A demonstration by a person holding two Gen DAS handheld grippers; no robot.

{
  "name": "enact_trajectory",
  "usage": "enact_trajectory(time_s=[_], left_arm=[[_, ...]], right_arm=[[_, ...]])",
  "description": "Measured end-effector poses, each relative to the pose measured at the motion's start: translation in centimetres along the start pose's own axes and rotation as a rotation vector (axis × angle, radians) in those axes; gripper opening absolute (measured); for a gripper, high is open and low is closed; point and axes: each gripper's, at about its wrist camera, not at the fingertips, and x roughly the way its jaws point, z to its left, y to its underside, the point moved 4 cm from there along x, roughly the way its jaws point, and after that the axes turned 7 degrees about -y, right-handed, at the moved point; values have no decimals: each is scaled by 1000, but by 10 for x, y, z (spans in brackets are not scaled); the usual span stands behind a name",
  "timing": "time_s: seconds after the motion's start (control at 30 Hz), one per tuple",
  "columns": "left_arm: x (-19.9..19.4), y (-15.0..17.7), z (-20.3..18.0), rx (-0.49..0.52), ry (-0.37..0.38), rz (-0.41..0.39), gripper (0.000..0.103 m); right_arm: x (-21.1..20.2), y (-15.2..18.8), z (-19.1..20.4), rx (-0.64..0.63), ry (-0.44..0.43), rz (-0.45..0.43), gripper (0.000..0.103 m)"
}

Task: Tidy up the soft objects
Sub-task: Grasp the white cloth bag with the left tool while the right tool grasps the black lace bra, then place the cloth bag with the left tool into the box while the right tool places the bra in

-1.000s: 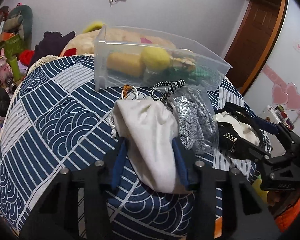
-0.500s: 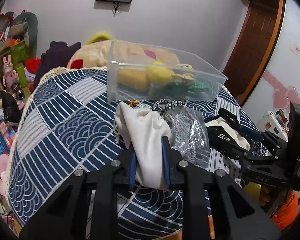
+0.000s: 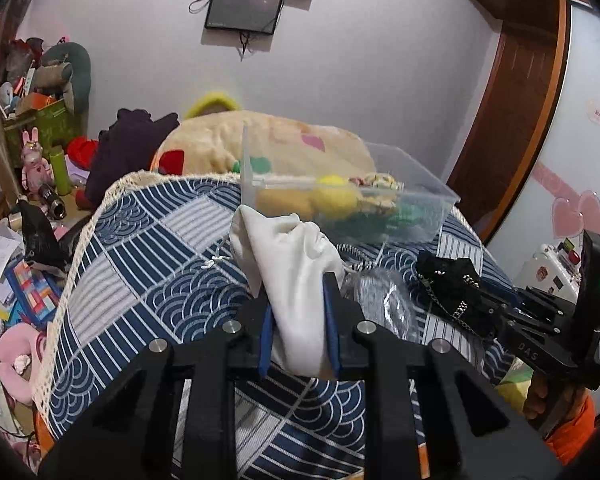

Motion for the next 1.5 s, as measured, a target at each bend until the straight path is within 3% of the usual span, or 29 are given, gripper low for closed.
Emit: enact_trajectory(time_s=[0.53,0.9,1.17,1.5], left_arm=[[-6,-54,0,11,2,-127,22],[2,-89,-10,34,-9,-203,22],[27,-108,-10,30,-13,-188,22],[81,-111,-14,55,-27,-86,22]], right_arm=[[-33,-61,-11,2,16,-183,20],[-25,-103,-15,9,4,-262,20],[-2,-121,-13,-10,16,-249,20],[32,-131,-24,-2,44,-176,20]])
